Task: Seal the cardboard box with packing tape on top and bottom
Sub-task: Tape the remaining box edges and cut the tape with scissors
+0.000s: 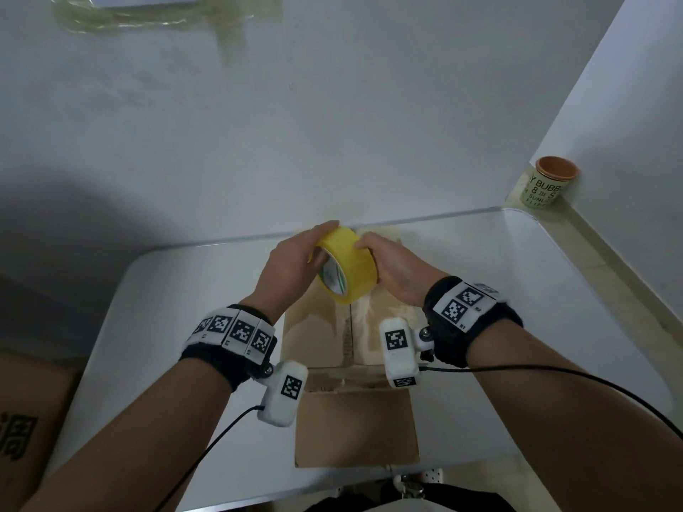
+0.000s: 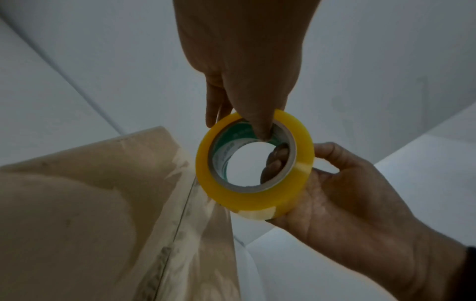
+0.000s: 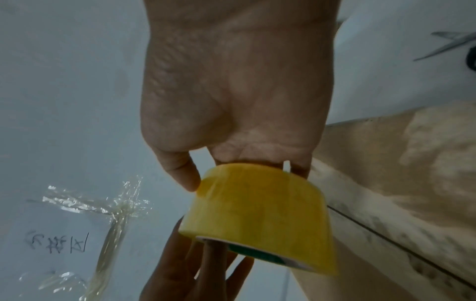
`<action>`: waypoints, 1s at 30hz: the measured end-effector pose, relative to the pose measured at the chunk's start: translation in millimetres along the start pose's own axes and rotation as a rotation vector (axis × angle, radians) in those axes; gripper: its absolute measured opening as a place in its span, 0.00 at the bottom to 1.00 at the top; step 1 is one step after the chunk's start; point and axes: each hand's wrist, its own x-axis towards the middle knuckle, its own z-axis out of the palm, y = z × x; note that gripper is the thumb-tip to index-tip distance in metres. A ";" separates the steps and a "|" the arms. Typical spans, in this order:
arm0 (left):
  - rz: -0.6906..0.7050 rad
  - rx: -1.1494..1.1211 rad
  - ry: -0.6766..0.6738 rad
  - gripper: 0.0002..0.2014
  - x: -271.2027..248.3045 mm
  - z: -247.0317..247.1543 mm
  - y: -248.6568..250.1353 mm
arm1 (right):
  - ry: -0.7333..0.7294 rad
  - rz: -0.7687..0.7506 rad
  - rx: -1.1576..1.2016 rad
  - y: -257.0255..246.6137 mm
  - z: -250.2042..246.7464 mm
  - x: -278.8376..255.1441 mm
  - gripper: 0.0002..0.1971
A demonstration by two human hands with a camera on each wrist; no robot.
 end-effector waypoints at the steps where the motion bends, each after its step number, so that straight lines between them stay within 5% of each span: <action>1: 0.055 0.057 -0.015 0.21 -0.6 0.2 2.8 | 0.002 0.015 0.027 0.6 -0.3 0.4 0.39; 7: 0.215 0.315 -0.003 0.25 -5.3 1.6 10.2 | -0.039 0.013 0.059 3.0 -4.0 -3.9 0.20; 11: 0.149 0.247 0.027 0.25 -4.4 1.9 13.6 | 0.002 0.013 0.086 1.6 -3.0 -6.8 0.30; 15: 0.136 0.242 0.029 0.26 -5.0 6.4 15.2 | -0.006 0.034 0.092 -2.7 -3.7 -6.8 0.23; 19: 0.083 0.230 0.034 0.27 -5.8 8.9 13.2 | 0.097 0.082 -0.042 7.3 -5.0 0.7 0.42; 21: 0.017 0.199 0.058 0.27 -4.6 7.5 10.1 | 0.084 0.063 -0.066 16.5 -10.9 8.7 0.43; 26: 0.128 0.281 0.077 0.26 -7.1 3.2 11.3 | -0.056 0.031 0.031 -2.6 -5.6 -8.3 0.20; 30: 0.160 0.366 0.065 0.28 -6.7 2.7 12.8 | -0.033 0.044 0.081 5.9 -7.4 1.2 0.18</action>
